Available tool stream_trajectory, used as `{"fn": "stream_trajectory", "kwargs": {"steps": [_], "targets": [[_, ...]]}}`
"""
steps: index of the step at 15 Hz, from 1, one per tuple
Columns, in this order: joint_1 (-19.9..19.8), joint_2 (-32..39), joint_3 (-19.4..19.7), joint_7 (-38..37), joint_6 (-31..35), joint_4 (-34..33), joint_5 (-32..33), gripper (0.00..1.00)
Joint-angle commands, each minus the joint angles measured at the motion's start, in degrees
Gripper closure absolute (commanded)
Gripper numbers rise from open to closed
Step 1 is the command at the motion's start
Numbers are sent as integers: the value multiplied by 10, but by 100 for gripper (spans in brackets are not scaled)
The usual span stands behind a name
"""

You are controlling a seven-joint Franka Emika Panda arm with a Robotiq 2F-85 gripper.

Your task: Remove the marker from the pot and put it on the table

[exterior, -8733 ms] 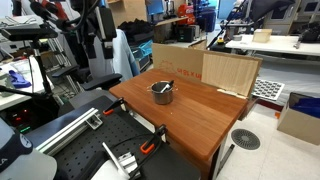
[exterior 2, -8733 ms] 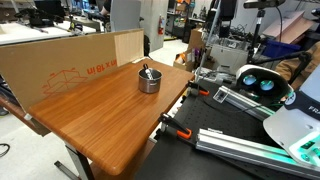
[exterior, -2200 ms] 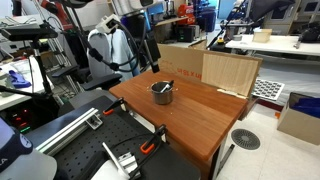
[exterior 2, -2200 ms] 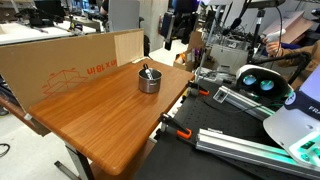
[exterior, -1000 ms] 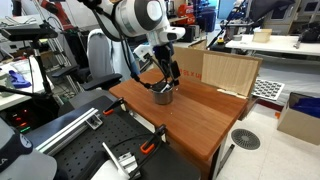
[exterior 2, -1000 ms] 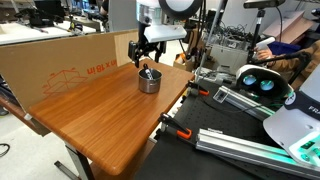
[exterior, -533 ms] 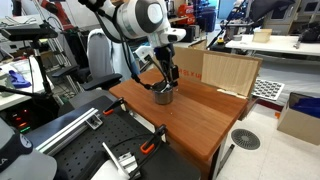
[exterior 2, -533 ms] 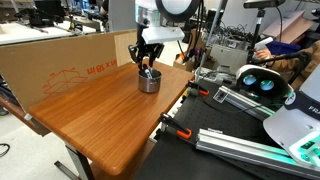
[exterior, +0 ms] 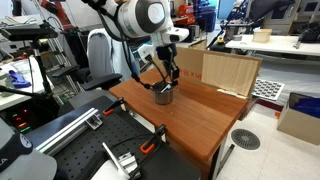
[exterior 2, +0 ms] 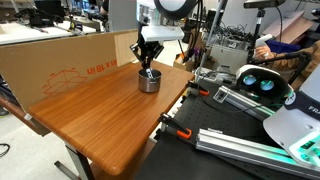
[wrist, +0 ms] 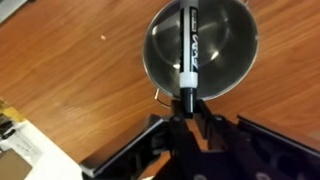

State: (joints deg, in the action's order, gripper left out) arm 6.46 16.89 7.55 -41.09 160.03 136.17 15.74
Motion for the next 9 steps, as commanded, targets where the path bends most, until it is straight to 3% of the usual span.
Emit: {"fn": "stream_trajectory", "kwargs": {"steps": [1,9], "targets": [[19,1,25,4,6,-11,-8,95],[6,-49,43,2,-6,-56,-4,95]]}}
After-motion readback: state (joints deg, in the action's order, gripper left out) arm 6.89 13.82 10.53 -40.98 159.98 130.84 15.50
